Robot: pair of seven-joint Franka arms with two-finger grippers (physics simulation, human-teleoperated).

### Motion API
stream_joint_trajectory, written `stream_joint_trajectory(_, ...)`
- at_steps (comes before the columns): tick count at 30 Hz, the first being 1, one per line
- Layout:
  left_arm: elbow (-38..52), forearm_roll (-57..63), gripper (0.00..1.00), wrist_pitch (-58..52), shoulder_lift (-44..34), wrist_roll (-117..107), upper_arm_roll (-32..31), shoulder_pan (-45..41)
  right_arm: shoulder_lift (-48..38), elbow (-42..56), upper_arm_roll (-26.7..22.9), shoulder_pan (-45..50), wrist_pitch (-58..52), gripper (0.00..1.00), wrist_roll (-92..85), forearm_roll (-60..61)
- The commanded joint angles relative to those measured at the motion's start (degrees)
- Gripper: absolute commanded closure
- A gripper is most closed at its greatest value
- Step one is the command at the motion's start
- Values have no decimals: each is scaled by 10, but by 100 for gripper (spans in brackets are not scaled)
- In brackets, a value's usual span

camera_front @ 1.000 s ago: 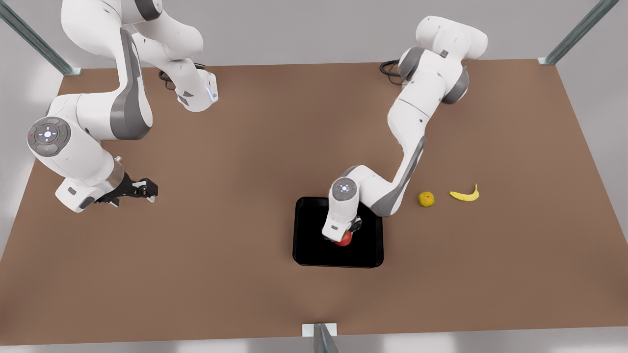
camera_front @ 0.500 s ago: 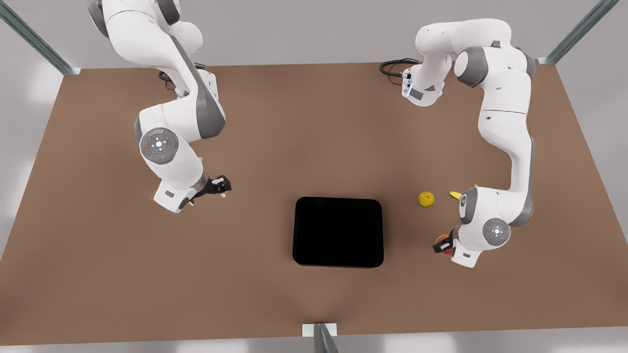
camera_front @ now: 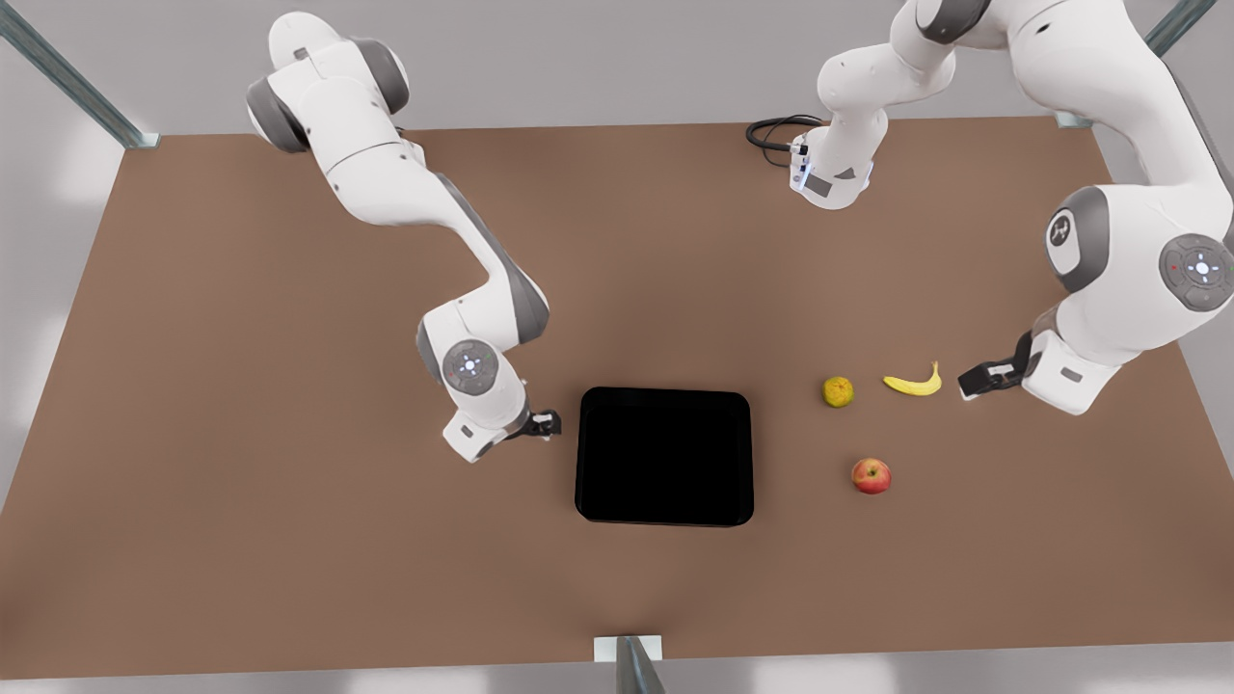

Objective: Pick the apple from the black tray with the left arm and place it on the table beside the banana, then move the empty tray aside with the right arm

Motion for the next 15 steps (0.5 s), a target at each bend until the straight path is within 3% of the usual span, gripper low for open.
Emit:
stream_joint_trajectory(1,-4,-55,0,-89,-5,152,33,-13,9,-1,0,10,59,0,176,8)
stream_joint_trajectory(15,-25,-58,0,-59,-47,94,6,-14,80,-3,1,41,99,0,175,6)
